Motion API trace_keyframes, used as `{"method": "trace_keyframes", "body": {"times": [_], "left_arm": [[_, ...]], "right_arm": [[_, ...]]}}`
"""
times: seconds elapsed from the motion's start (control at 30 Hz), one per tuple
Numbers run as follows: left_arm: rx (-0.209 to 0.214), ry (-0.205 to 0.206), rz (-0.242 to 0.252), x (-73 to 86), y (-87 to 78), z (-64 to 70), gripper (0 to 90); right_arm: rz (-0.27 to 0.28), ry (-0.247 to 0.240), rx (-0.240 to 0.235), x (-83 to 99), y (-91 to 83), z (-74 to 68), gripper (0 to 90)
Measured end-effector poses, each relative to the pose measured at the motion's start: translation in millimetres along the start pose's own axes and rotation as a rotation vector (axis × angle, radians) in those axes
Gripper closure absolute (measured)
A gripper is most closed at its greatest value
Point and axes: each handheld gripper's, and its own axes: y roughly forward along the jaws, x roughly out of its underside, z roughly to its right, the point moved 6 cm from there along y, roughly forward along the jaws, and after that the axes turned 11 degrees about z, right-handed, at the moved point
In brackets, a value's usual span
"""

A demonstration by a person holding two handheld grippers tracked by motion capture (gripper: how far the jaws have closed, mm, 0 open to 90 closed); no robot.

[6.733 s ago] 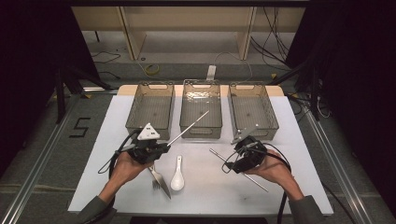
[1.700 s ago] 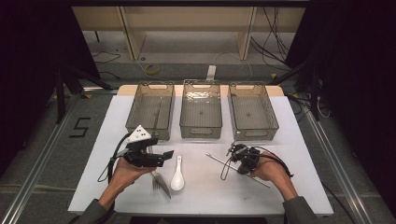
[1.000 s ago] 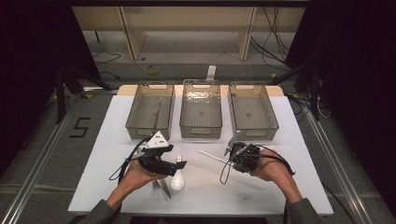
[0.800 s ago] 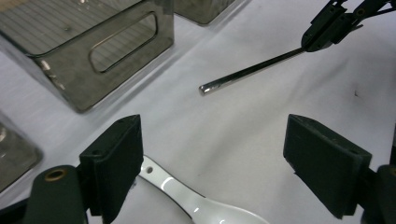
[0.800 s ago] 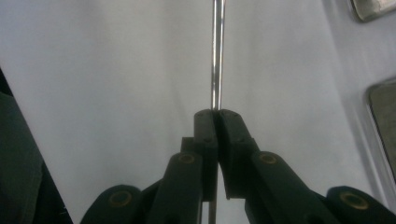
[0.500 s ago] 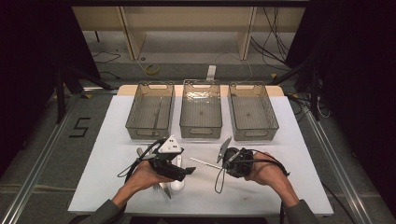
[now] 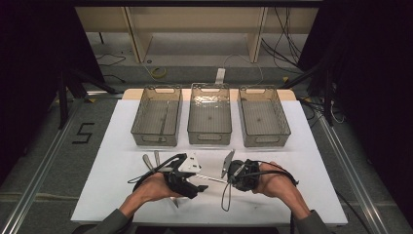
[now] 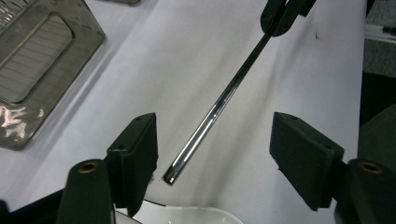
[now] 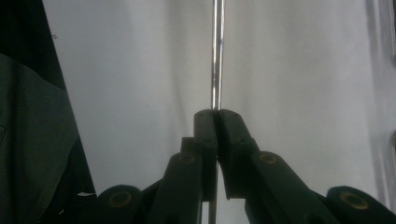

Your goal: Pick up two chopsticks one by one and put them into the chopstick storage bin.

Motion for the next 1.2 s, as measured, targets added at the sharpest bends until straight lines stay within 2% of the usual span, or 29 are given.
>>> {"method": "trace_keyframes", "body": {"times": [0.27,0.5,0.67,0.77,0.93,1.03,1.1,1.17,1.2], "left_arm": [[0.007,0.056,-0.050,4.5,3.0,4.1,42.2],[0.026,0.080,-0.082,8.4,6.3,5.9,52.7],[0.050,0.084,-0.086,7.9,6.1,8.0,60.5],[0.070,0.093,-0.097,7.9,6.0,9.8,64.9],[0.091,0.106,-0.119,8.3,7.8,13.1,71.9],[0.104,0.103,-0.125,9.0,8.4,14.6,74.1],[0.114,0.109,-0.130,9.3,8.2,15.3,75.2],[0.134,0.115,-0.132,9.8,7.7,17.4,76.6],[0.143,0.118,-0.133,10.0,7.6,19.1,77.7]], "right_arm": [[0.013,-0.030,-0.008,-6.5,-2.8,-8.6,86.9],[0.006,-0.043,-0.018,-7.8,-1.9,-11.0,86.8],[0.008,-0.044,-0.025,-9.4,-1.3,-14.2,86.8],[0.005,-0.064,-0.037,-9.8,-0.8,-16.1,86.8],[0.018,-0.067,-0.038,-11.3,-0.7,-19.0,86.8],[0.013,-0.070,-0.052,-10.5,-0.8,-19.1,86.8],[0.014,-0.092,-0.057,-9.9,-0.1,-18.1,86.7],[0.015,-0.084,-0.065,-9.5,-0.1,-19.4,86.5],[0.019,-0.099,-0.064,-8.9,0.1,-18.8,86.3]]}}
